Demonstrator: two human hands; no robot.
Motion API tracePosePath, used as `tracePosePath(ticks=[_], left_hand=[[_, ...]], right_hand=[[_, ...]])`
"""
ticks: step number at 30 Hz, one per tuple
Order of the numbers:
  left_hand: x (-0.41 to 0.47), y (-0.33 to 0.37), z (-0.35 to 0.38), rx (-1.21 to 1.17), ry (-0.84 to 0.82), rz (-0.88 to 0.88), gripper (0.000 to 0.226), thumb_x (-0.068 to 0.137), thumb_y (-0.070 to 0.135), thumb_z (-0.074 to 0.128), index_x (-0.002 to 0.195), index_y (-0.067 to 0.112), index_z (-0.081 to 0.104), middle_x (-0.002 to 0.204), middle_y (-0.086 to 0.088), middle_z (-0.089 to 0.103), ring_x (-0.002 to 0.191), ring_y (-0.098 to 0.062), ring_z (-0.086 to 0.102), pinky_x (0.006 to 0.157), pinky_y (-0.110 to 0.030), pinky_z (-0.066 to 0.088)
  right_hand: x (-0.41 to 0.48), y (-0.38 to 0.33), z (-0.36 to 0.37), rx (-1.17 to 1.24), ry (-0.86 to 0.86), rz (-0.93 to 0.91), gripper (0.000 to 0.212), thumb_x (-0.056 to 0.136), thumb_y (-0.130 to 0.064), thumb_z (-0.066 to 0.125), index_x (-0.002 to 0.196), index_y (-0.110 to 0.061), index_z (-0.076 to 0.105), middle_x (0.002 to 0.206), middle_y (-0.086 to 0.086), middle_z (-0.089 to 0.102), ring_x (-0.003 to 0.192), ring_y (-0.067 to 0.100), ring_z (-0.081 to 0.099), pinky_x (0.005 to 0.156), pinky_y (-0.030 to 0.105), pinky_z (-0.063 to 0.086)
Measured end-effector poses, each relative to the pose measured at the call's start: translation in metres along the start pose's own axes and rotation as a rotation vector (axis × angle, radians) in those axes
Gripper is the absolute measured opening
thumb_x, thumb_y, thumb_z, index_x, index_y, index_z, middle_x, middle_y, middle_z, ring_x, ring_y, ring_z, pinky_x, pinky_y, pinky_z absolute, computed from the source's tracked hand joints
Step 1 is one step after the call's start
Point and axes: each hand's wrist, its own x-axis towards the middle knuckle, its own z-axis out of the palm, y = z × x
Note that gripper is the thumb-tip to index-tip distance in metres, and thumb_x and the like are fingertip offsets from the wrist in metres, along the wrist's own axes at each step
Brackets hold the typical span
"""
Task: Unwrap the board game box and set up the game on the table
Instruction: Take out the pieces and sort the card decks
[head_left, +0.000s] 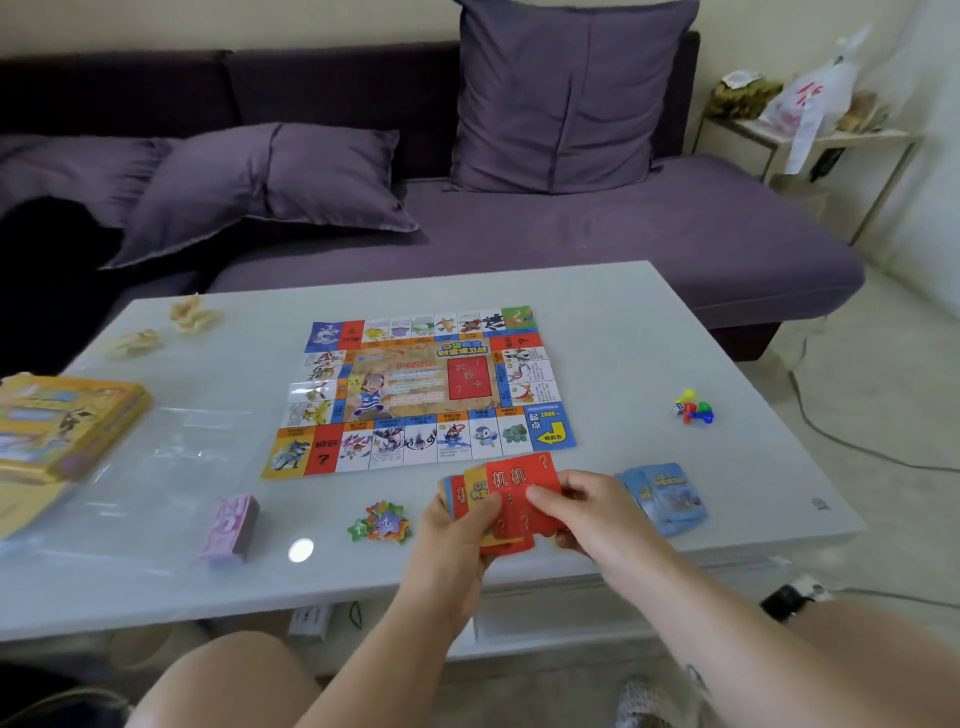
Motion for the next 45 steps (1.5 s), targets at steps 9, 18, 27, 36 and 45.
tracePosePath(ticks=[9,18,27,36,45], left_hand=[[0.006,0.024,-0.044,-0.137,0.277,-0.002,0.011,0.094,0.002,0.046,0.097,0.003,0.056,0.093,-0.016,0.069,0.085,-0.024,0.066,0.069,-0.033,0.056],[0.001,0.024,-0.038,-0.004,0.129,-0.021,0.006,0.087,0.001,0.059,0.089,0.007,0.060,0.070,-0.005,0.073,0.069,-0.018,0.069,0.062,-0.027,0.054],[0.002,0.015,-0.020,-0.090,-0.027,-0.072,0.022,0.094,-0.007,0.041,0.109,0.001,0.055,0.098,-0.016,0.072,0.084,-0.022,0.072,0.059,-0.028,0.057],[0.001,-0.008,0.017,0.079,-0.045,-0.121,0.012,0.086,-0.001,0.059,0.096,0.006,0.061,0.076,-0.007,0.072,0.067,-0.016,0.069,0.059,-0.025,0.057],[0.001,0.004,0.005,-0.003,0.033,0.011,0.021,0.096,0.001,0.041,0.108,0.012,0.055,0.099,-0.012,0.071,0.087,-0.022,0.070,0.068,-0.032,0.059]], right_hand=[[0.016,0.001,0.039,-0.228,0.142,-0.058,0.006,0.086,-0.025,0.067,0.083,-0.019,0.067,0.087,-0.001,0.072,0.077,0.013,0.066,0.069,0.025,0.052],[0.001,-0.005,0.043,-0.369,0.134,-0.210,0.034,0.084,-0.042,0.065,0.110,-0.020,0.062,0.106,-0.008,0.063,0.091,0.005,0.059,0.075,0.017,0.044],[0.017,0.013,-0.016,-0.267,0.247,-0.083,0.026,0.081,-0.024,0.072,0.104,-0.013,0.066,0.072,-0.003,0.066,0.062,0.008,0.059,0.056,0.019,0.041],[-0.001,0.020,-0.021,-0.310,0.146,-0.169,0.021,0.081,-0.038,0.070,0.093,-0.022,0.066,0.087,-0.007,0.065,0.070,-0.004,0.057,0.061,0.007,0.039],[0.015,0.013,-0.016,-0.026,0.184,-0.036,0.008,0.085,-0.019,0.069,0.091,-0.014,0.064,0.081,0.001,0.069,0.071,0.008,0.065,0.068,0.023,0.054]])
